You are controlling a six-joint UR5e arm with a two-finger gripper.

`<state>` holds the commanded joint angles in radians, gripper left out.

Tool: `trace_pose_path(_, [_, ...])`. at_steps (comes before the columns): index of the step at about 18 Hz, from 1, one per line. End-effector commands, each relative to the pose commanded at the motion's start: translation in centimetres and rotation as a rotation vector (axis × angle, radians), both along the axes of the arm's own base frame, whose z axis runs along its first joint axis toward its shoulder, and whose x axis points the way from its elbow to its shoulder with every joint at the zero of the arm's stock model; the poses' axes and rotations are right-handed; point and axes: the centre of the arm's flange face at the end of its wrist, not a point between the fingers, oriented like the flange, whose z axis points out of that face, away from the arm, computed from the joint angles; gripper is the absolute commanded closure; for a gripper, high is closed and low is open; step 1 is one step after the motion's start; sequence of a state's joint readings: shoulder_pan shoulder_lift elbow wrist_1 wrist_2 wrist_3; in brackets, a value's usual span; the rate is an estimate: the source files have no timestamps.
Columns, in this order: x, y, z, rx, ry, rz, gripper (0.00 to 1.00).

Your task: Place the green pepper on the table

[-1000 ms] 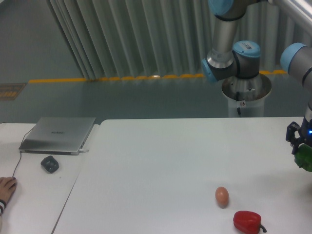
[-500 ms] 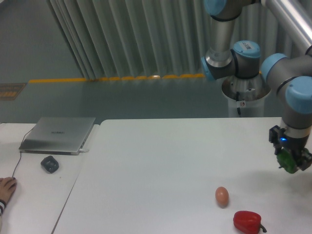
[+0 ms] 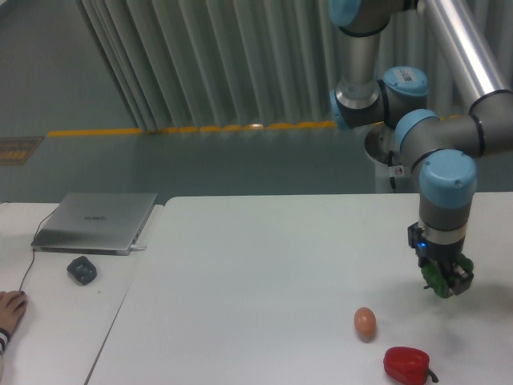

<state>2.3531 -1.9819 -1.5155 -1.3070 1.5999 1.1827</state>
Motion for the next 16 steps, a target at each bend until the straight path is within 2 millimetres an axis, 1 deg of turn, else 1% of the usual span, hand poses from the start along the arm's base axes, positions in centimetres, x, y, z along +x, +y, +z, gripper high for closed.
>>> trace_pose_path(3, [0.0, 0.0, 0.1, 0.002, 0.002, 0.0, 0.31])
trace_pose_path(7, [0.0, 0.0, 0.1, 0.003, 0.003, 0.002, 0.27])
trace_pose_path(9, [0.0, 0.0, 0.1, 0.002, 0.004, 0.0, 0.13])
trace_pose_path(10, [0.0, 0.0, 0.2, 0.004, 0.004, 0.0, 0.04])
trace_pose_path(11, [0.0, 0.0, 0.3, 0.004, 0.006, 0.0, 0.0])
trace_pose_path(14, [-0.1, -0.1, 0.6, 0.011, 0.011, 0.0, 0.0])
trace_pose_path(16, [-0.3, 0.2, 1.4, 0.031, 0.031, 0.0, 0.0])
